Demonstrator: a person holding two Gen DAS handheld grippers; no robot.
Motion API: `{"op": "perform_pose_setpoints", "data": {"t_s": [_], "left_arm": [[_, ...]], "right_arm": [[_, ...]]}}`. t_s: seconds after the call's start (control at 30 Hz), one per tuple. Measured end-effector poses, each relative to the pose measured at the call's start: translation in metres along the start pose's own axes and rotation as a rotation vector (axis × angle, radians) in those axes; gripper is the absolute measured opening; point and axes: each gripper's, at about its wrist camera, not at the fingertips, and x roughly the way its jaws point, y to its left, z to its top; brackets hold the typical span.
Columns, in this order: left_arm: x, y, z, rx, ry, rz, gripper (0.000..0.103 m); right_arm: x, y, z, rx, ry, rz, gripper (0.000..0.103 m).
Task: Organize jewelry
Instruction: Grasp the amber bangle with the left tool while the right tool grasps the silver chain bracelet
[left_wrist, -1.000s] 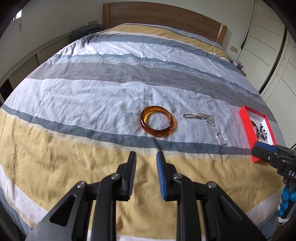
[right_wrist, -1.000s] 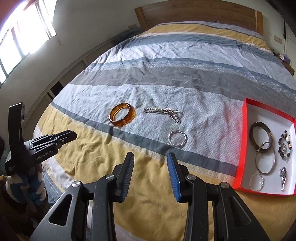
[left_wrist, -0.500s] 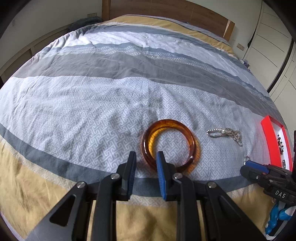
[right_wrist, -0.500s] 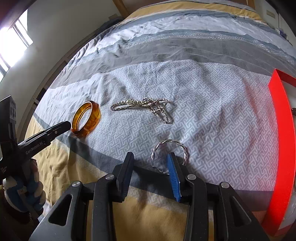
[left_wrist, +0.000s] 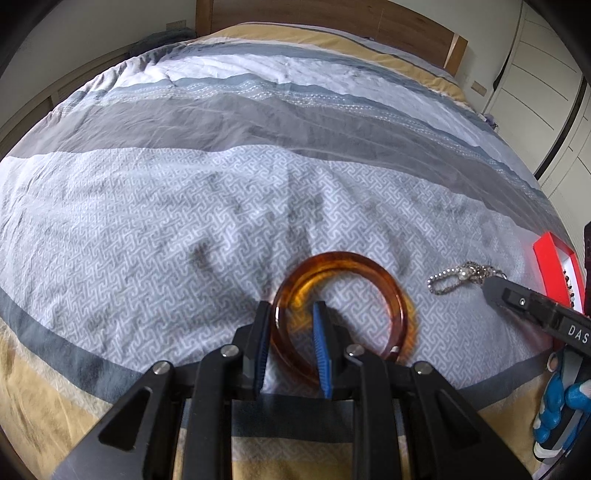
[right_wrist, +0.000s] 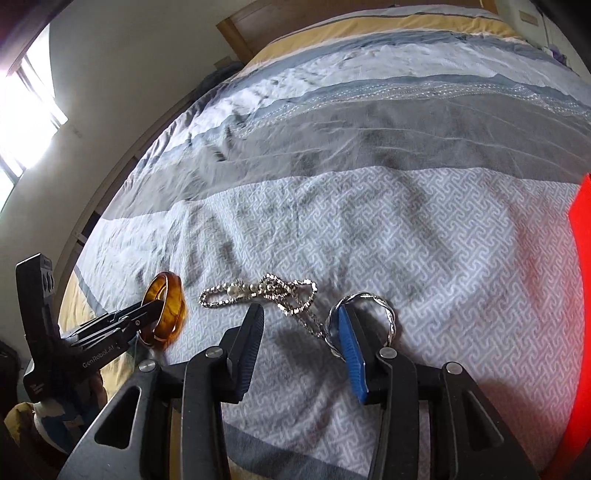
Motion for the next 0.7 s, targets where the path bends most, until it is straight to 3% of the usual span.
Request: {"op": "perform_pose_setpoints", "data": {"t_s": [0.23, 0.3, 0.47, 0.53, 0.7], "left_arm": [[0.005, -0.002, 0.004, 0.004, -0.012, 0.005, 0.021], [0.006, -0.004, 0.005, 0.01, -0.016, 0.015, 0.021], [0.01, -0.01, 0.01, 0.026, -0.032, 0.017, 0.017], [0.011, -0.016, 0.012, 0.05, -0.036, 0.015, 0.011], [0.005, -0.024, 0.012, 0.051, -0.06, -0.01, 0.01]], "right_arm": [[0.022, 0.012, 0.01, -0.157, 0.048, -0.022, 0.042], [0.026, 0.017, 0.011, -0.212, 0.054, -0.047, 0.035], [0.029, 0.02, 0.012, -0.262, 0.047, -0.056, 0.007], [0.027, 0.022, 0.01, -0.269, 0.034, -0.057, 0.006], [0.011, 0.016, 0.001, -0.227, 0.004, -0.025, 0.005]]}}
